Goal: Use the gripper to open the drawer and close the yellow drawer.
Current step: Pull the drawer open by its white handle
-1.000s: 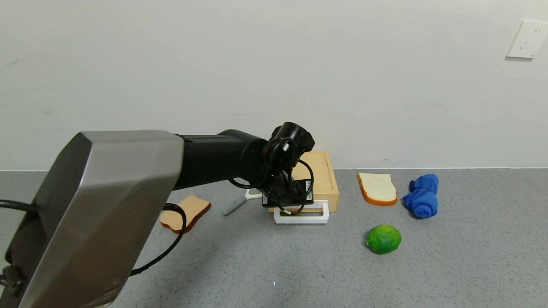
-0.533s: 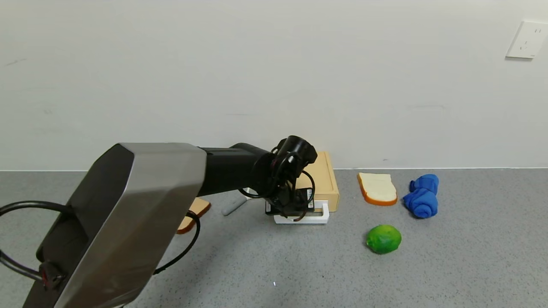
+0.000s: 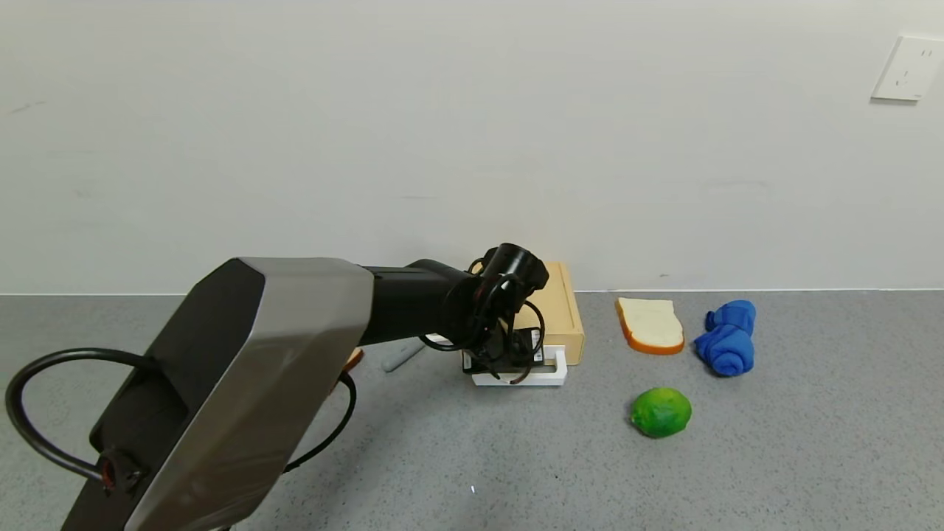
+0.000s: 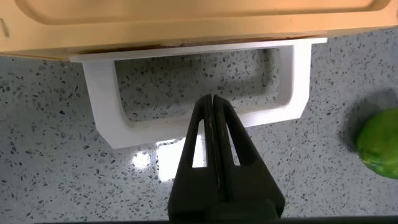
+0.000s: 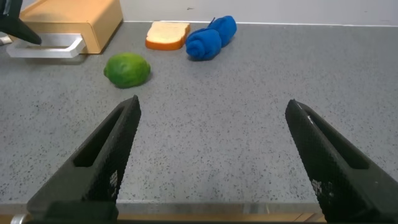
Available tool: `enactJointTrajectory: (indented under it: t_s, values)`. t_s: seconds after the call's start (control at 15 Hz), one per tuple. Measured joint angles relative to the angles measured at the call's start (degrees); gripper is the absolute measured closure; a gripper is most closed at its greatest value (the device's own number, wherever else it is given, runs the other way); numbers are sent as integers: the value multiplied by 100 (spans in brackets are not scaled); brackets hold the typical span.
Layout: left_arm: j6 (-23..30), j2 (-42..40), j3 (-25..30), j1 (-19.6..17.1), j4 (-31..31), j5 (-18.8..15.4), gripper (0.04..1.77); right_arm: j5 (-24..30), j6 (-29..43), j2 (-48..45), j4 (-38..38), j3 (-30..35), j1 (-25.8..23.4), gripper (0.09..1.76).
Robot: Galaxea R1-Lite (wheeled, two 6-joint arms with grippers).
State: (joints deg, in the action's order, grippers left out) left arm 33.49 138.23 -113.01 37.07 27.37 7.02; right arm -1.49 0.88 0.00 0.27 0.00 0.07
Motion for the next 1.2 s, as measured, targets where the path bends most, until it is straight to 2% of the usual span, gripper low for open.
enactJointTrajectory:
  t_s: [0.47, 0.67, 1.0, 1.2]
  values:
    - [-39, 140, 7, 2, -278, 122, 170, 1, 0, 0, 0, 0, 4, 14]
    - [-35, 201, -2, 5, -286, 300, 170, 0, -2, 0, 0, 0, 0, 14]
    - [-48, 243, -15, 52, -157, 347, 170, 0, 0, 0, -2, 0, 2, 14]
    - [-48, 227, -30, 107, 182, 290, 170, 0, 0, 0, 0, 0, 2, 14]
